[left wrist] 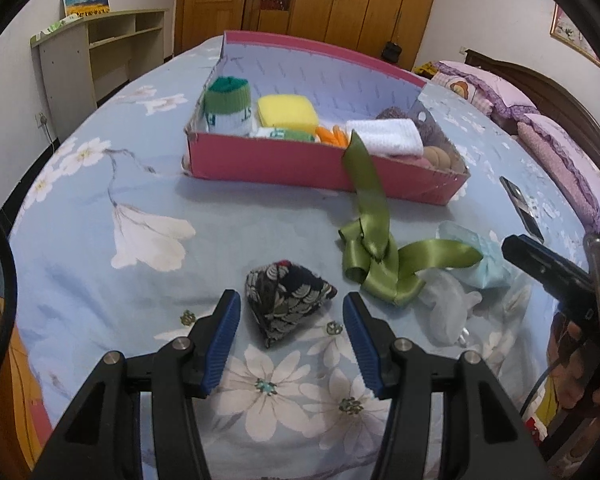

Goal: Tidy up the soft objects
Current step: 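Withdraw both tools and grasp the dark patterned pouch with the left tool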

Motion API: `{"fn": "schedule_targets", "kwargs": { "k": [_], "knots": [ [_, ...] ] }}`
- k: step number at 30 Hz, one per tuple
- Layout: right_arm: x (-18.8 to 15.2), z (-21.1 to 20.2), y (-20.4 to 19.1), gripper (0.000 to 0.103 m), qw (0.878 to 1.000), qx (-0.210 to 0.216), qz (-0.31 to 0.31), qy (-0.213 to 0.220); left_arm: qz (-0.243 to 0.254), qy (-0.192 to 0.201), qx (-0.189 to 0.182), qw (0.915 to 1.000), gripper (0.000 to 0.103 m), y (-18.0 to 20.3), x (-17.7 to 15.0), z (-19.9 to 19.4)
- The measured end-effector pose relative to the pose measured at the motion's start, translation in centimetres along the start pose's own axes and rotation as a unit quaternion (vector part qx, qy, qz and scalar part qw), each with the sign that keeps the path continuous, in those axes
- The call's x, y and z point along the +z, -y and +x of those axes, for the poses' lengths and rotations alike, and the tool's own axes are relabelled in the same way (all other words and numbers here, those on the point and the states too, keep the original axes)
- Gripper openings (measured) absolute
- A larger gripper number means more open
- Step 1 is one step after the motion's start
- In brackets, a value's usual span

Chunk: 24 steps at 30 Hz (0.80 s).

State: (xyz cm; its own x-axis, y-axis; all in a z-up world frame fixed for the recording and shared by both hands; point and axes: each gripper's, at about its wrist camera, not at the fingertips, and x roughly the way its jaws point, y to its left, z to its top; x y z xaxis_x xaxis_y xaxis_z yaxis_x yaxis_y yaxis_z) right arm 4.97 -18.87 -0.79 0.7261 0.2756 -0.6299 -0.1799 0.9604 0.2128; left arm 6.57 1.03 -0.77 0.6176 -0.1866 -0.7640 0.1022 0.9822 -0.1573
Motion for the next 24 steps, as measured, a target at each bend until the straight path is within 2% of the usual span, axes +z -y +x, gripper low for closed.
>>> {"fn": "schedule_targets", "kwargs": {
  "k": [5, 15, 24],
  "knots": [
    [-0.5, 0.0, 0.0, 0.048, 1.0, 0.005, 0.001, -0.004, -0.002, -0.005, -0.004, 1.0, 0.055, -0.1, -0.2, 0.5],
    [-0.8, 0.7, -0.3, 0.048, 1.0, 0.012, 0.005, -0.018, 0.005, 0.001, 0.003, 1.0, 0.035, -0.3, -0.2, 0.8],
    [-0.7, 1.0, -1.5, 0.048, 1.0, 0.015, -0.012, -0.022, -0.008, 0.018, -0.005, 0.9998, 0.032, -1.2, 0.2, -0.6]
  ]
}}
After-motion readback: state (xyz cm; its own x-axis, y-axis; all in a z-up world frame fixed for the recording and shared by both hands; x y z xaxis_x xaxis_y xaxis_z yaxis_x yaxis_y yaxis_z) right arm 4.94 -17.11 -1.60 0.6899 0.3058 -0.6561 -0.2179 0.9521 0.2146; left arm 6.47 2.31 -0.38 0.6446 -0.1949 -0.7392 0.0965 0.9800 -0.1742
